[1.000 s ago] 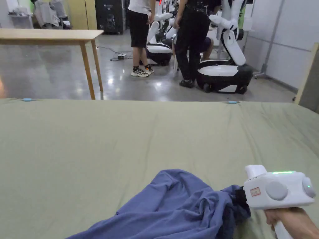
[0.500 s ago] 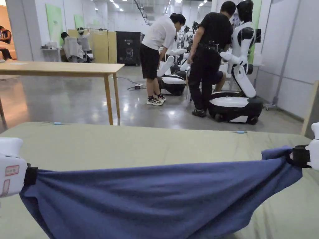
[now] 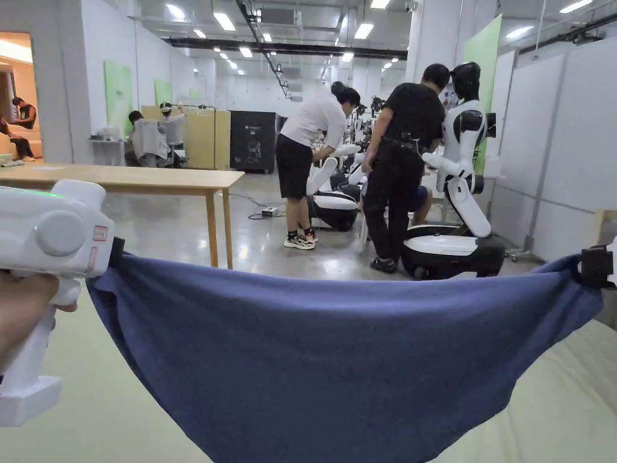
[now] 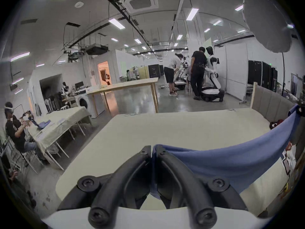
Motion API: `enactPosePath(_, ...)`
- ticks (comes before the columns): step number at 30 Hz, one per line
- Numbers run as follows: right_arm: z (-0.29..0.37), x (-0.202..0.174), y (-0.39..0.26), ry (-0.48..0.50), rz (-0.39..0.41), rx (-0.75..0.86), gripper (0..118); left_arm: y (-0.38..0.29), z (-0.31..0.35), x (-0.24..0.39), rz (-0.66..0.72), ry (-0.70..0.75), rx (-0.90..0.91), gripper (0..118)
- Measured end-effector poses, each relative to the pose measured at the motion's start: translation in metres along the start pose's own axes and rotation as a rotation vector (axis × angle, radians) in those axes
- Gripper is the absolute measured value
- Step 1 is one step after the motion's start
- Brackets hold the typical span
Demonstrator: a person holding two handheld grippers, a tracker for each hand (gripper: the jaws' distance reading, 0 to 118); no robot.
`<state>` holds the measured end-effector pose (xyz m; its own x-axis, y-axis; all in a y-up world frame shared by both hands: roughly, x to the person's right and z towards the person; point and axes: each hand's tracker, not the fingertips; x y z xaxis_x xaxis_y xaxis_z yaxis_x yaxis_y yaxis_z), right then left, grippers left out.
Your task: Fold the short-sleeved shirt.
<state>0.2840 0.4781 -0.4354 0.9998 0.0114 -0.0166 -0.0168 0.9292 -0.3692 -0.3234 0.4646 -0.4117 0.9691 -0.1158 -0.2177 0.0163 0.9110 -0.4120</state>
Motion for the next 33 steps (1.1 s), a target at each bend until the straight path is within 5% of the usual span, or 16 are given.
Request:
enactPosePath(21, -0.140, -0.001, 0.119, -0.070, -0.047, 0.051, 8, 0.130, -0.111, 0.054, -0.022, 0.131, 0.064, 2)
enactPosePath(33, -0.197, -0.008, -0.012, -0.089, 0.033, -0.159, 8, 0.011, -0.176, 0.081, -0.029, 0.057, -0.127, 2)
